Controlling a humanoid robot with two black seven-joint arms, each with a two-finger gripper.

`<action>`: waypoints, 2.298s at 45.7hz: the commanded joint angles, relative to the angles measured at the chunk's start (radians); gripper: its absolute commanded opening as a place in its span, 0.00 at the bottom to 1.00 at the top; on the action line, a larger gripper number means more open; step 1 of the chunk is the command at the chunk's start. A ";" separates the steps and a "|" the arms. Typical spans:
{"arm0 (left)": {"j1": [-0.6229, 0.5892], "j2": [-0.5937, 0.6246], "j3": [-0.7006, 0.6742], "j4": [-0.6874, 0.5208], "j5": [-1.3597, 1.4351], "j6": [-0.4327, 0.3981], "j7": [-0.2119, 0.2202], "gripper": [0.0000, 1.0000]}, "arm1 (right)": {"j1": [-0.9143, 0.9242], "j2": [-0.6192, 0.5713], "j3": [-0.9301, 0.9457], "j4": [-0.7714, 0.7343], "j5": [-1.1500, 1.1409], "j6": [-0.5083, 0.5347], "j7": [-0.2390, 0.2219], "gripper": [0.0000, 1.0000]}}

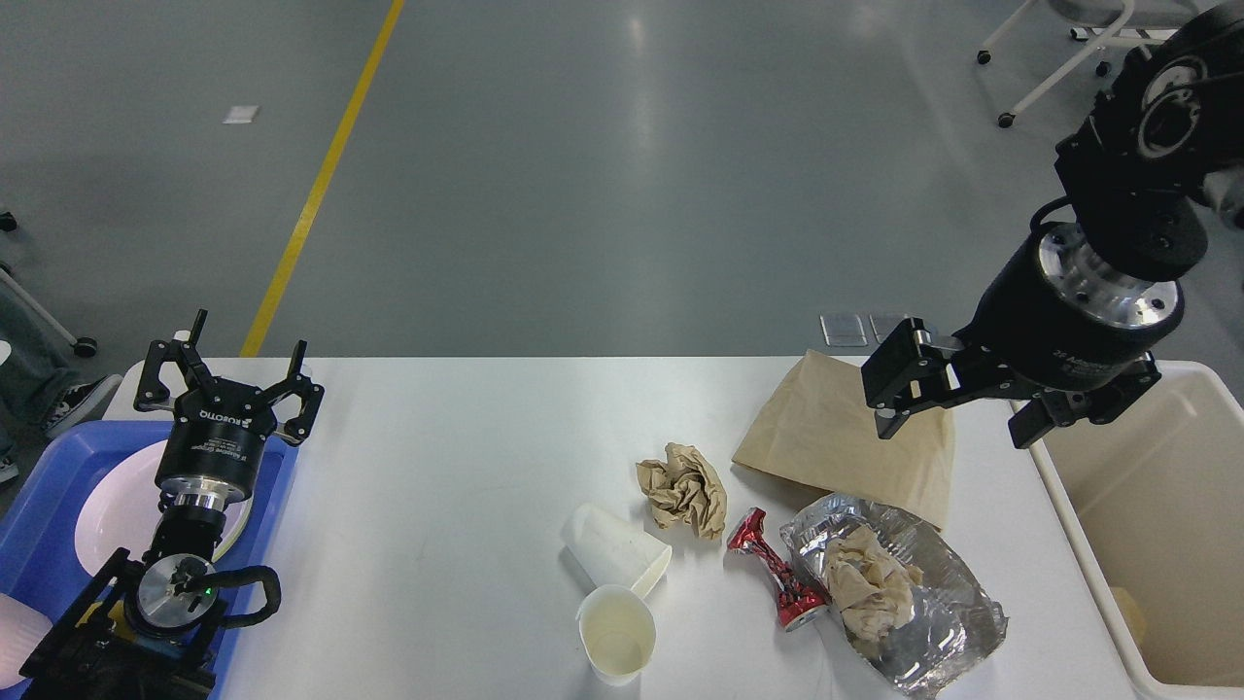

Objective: Tidy desktop
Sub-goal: 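Lower the right gripper onto the silver foil wrapper and grasp it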

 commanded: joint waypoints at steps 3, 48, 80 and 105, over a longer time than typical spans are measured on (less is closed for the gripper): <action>0.000 0.000 0.000 0.000 0.000 0.000 0.001 0.96 | -0.029 -0.020 -0.016 -0.003 -0.002 -0.027 0.000 1.00; 0.000 0.000 0.000 0.000 0.000 0.000 -0.001 0.96 | -0.745 -0.346 -0.036 -0.156 0.099 -0.548 0.006 0.98; 0.000 0.000 0.000 0.000 0.000 0.000 0.001 0.96 | -1.224 -0.299 0.259 -0.287 0.206 -0.767 0.012 1.00; 0.000 0.000 0.000 0.000 0.000 0.000 -0.001 0.96 | -1.326 -0.227 0.322 -0.397 0.300 -0.756 0.012 0.11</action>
